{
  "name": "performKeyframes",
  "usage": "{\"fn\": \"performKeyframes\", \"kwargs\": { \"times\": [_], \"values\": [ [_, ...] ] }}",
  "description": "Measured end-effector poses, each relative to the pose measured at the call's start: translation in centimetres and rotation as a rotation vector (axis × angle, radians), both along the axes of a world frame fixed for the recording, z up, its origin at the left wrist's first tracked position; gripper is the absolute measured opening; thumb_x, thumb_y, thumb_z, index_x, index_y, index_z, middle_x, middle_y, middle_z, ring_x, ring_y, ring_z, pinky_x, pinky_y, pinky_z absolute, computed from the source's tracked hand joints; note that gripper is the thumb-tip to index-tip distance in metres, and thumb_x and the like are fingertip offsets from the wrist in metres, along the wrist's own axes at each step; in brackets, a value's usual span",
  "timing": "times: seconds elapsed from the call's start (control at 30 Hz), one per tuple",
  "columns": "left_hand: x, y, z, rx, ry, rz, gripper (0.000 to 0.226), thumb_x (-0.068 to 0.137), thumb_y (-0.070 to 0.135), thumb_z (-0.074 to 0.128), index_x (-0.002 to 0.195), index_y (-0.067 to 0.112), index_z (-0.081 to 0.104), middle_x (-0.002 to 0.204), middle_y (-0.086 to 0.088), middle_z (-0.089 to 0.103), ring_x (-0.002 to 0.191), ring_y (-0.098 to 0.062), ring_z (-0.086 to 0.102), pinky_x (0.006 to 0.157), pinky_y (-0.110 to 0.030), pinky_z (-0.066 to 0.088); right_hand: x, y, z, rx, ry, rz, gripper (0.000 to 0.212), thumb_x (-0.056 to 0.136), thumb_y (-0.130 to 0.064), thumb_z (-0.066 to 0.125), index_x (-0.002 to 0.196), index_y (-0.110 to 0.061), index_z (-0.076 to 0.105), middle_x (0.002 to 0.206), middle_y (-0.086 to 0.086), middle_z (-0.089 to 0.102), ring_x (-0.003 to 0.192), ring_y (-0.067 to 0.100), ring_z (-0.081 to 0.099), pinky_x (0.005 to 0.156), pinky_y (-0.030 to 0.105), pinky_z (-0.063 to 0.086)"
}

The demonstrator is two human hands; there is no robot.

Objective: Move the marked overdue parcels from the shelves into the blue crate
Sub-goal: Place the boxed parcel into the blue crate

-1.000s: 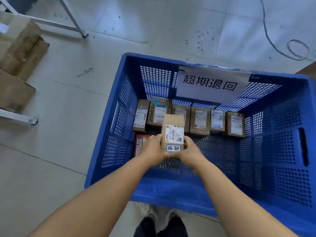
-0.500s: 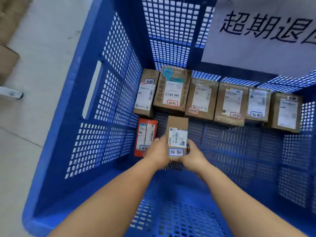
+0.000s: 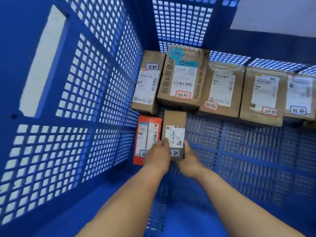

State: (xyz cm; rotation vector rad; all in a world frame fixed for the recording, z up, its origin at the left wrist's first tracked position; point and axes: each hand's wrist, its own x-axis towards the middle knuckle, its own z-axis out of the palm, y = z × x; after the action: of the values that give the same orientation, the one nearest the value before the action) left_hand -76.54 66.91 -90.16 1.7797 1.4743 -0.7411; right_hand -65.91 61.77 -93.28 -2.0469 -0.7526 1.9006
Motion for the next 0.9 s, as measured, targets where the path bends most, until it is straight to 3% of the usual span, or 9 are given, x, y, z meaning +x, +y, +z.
{"fn": "performKeyframes", "kwargs": {
  "times": [0.1,0.2,0.37,0.4,0.47,0.57,0.67,0.9],
  "values": [
    [-0.2,-0.1,-0.6,0.003,0.014,-0.005,0.056,0.092,0.004,0.046,0.143,0.01,0.023,0.137,-0.013,0.036,0.124,-0.029,0.039,0.098,-0.039,0.039,-0.4,0.0,-0.6,-0.035,0.008,0.06,0.07,0.086,0.004,0.047,0.142,-0.032,0.024,0.126,-0.004,0.057,0.106,0.013,0.057,0.073,0.016,0.044],
    [0.0,0.2,-0.1,-0.005,0.01,-0.017,0.063,0.091,0.001,0.046,0.147,0.012,0.019,0.146,-0.011,0.029,0.13,-0.028,0.033,0.103,-0.039,0.037,-0.2,0.2,0.4,-0.049,0.012,0.041,0.069,0.09,0.0,0.048,0.146,-0.031,0.019,0.133,-0.003,0.053,0.106,0.014,0.055,0.074,0.019,0.045],
    [0.7,0.7,3.4,0.013,-0.031,0.006,0.075,0.09,0.005,0.052,0.151,0.014,0.011,0.153,-0.007,0.021,0.137,-0.026,0.027,0.109,-0.036,0.032,1.0,0.3,4.6,-0.105,-0.051,-0.003,0.086,0.092,-0.016,0.056,0.153,-0.026,-0.004,0.155,0.002,0.028,0.099,0.018,0.058,0.061,0.021,0.047],
    [1.0,0.8,4.6,0.028,-0.049,0.02,0.073,0.091,0.008,0.053,0.151,0.014,0.012,0.152,-0.007,0.023,0.136,-0.026,0.028,0.109,-0.036,0.031,1.3,0.2,5.8,-0.094,-0.081,0.002,0.088,0.092,-0.02,0.058,0.152,-0.027,-0.005,0.158,0.0,0.02,0.104,0.019,0.056,0.066,0.024,0.049],
    [1.7,0.9,7.6,0.062,-0.082,0.037,0.069,0.092,0.013,0.053,0.15,0.013,0.016,0.151,-0.007,0.027,0.134,-0.027,0.031,0.108,-0.036,0.032,2.1,0.1,9.0,-0.053,-0.15,0.012,0.087,0.091,-0.023,0.058,0.153,-0.028,-0.004,0.161,-0.001,0.011,0.124,0.023,0.048,0.091,0.035,0.05],
    [2.9,1.0,13.1,0.117,-0.126,0.016,0.066,0.093,0.022,0.053,0.149,0.013,0.018,0.148,-0.006,0.031,0.132,-0.026,0.034,0.107,-0.036,0.033,3.5,0.1,14.6,0.028,-0.281,0.028,0.078,0.094,-0.023,0.053,0.154,-0.024,0.003,0.161,-0.002,0.006,0.145,0.021,0.023,0.114,0.038,0.03],
    [4.2,0.7,19.3,0.152,-0.156,0.017,0.067,0.094,0.025,0.053,0.15,0.015,0.017,0.149,-0.004,0.03,0.133,-0.024,0.033,0.108,-0.036,0.031,5.0,-0.2,20.6,0.092,-0.362,0.031,0.074,0.096,-0.025,0.049,0.154,-0.022,0.003,0.161,-0.006,0.0,0.148,0.014,0.008,0.117,0.034,0.019],
    [7.0,-0.2,32.9,0.277,-0.227,-0.076,0.069,0.095,0.03,0.052,0.151,0.016,0.014,0.153,-0.001,0.025,0.138,-0.022,0.029,0.11,-0.035,0.027,8.0,-1.6,34.7,0.188,-0.516,0.012,0.072,0.097,-0.029,0.05,0.153,-0.023,0.005,0.161,-0.009,-0.001,0.148,0.013,0.005,0.119,0.035,0.017]
  ]
}}
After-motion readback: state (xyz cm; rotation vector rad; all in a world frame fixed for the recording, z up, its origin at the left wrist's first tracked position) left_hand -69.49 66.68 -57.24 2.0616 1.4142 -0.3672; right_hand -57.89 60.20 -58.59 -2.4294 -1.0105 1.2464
